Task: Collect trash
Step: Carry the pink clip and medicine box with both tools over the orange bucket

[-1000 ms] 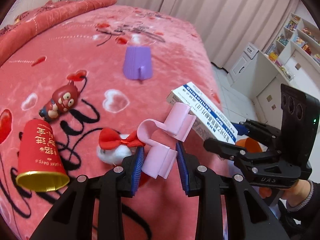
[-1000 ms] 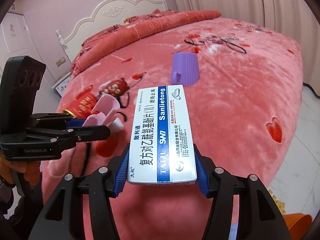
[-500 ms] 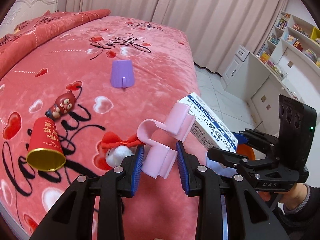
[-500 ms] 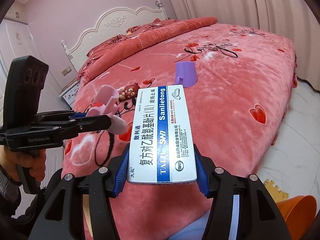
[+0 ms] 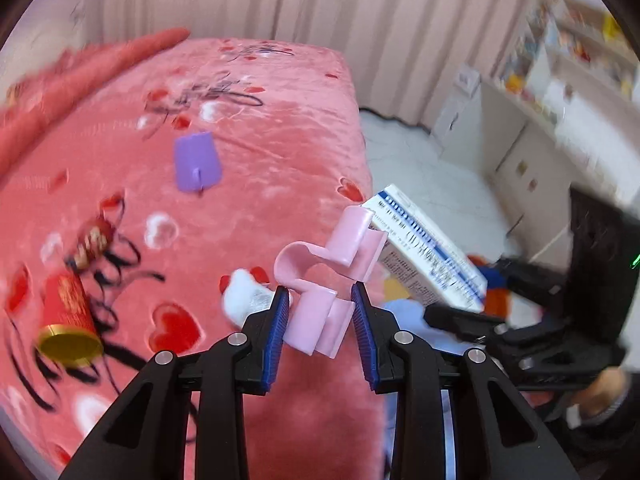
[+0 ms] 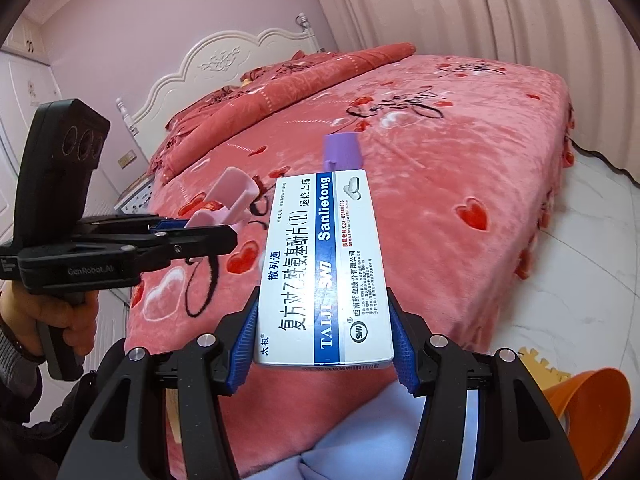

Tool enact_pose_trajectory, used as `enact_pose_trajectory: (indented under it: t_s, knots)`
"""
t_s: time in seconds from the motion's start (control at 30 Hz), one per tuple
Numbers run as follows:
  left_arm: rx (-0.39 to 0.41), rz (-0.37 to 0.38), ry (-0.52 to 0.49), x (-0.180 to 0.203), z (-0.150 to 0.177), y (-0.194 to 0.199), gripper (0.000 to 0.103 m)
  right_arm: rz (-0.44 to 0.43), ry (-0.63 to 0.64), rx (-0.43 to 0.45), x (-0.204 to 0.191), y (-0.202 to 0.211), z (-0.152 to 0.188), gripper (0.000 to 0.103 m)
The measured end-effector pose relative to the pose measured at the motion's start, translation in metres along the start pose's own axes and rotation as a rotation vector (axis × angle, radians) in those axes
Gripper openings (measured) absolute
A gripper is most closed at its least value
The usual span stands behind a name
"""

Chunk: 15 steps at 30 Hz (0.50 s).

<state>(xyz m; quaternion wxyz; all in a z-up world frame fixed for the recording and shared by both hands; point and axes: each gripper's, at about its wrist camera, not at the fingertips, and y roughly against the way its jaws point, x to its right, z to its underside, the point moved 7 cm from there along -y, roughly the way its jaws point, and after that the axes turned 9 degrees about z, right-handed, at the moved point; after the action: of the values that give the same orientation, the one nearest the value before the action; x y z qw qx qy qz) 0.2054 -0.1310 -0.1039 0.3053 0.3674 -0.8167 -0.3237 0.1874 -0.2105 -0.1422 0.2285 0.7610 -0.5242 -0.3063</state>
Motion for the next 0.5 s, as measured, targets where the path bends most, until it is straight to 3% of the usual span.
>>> enact_pose_trajectory:
  t_s: [0.07, 0.5]
  knots:
    - [0.001, 0.061, 0.018, 0.011, -0.006, -0.008, 0.034, 0.010, -0.022, 0.009, 0.014, 0.006, 0.002, 0.057]
    - [-0.097, 0.145, -0.192, 0.108, -0.041, -0.077, 0.034, 0.151, -0.190, 0.041, 0.129, 0.060, 0.035, 0.057]
